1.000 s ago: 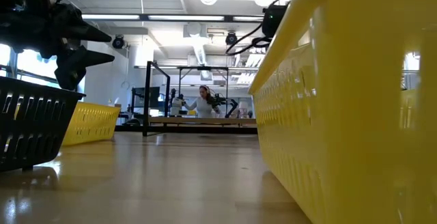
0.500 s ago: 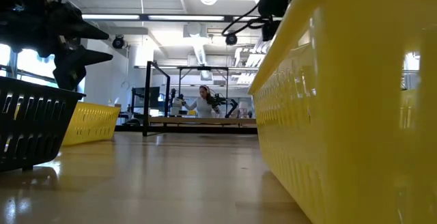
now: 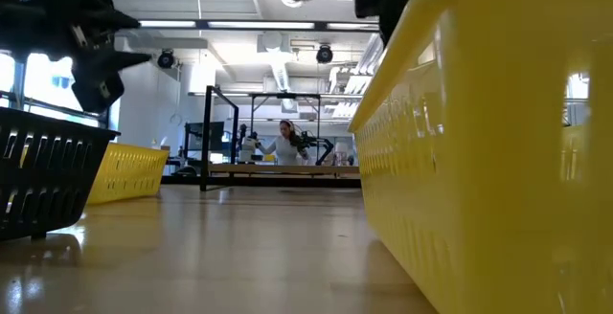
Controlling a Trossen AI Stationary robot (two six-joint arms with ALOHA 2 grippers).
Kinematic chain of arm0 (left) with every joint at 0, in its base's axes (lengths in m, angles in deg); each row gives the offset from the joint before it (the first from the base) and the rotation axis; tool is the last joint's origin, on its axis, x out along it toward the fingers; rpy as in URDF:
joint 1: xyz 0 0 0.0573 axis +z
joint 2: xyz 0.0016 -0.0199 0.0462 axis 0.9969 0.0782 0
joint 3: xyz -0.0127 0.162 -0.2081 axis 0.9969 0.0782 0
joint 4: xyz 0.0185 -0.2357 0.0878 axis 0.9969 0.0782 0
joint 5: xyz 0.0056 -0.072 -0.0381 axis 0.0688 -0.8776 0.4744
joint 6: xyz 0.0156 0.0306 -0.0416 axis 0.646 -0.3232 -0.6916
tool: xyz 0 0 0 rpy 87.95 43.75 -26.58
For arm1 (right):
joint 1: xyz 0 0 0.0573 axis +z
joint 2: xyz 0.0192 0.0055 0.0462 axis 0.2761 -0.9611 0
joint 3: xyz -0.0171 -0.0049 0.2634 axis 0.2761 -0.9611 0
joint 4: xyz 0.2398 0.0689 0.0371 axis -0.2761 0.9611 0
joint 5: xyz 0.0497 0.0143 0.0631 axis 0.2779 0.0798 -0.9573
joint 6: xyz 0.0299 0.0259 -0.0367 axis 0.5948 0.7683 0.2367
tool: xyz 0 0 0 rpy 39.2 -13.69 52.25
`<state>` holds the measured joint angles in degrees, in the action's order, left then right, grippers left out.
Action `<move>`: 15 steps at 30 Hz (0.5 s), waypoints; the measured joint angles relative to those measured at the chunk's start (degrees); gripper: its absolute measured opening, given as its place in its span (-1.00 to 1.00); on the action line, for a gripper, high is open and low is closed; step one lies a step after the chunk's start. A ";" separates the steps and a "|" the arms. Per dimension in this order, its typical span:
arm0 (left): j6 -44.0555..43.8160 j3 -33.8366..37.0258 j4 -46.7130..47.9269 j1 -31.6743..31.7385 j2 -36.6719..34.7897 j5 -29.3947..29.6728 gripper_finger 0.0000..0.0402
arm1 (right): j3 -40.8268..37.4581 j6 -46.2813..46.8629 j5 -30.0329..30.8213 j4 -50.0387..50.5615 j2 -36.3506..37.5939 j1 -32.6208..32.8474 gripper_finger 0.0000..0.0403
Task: Stack baskets on shelf by color
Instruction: Put the top left yellow bin on the shelf
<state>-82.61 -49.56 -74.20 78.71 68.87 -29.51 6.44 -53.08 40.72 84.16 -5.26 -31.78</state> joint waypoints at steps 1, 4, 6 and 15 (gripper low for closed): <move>0.89 -1.00 0.92 -0.01 0.00 -0.60 -0.16 | 0.58 1.15 0.06 -0.07 0.00 0.80 -0.63; 3.38 -4.84 6.05 -0.02 0.00 -1.77 -0.17 | 2.28 4.84 0.12 -0.34 0.00 2.83 -0.63; 5.66 -7.76 10.66 -0.01 0.02 -1.88 -0.17 | 3.06 7.50 0.13 -0.68 0.00 4.11 -0.63; 17.44 -20.69 26.17 -0.02 4.77 -1.60 -0.17 | 3.61 16.02 0.22 -1.39 0.00 9.14 -0.63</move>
<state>-65.17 -70.25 -48.03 78.69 73.65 -31.11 10.05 -37.06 40.94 82.78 -5.26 -22.64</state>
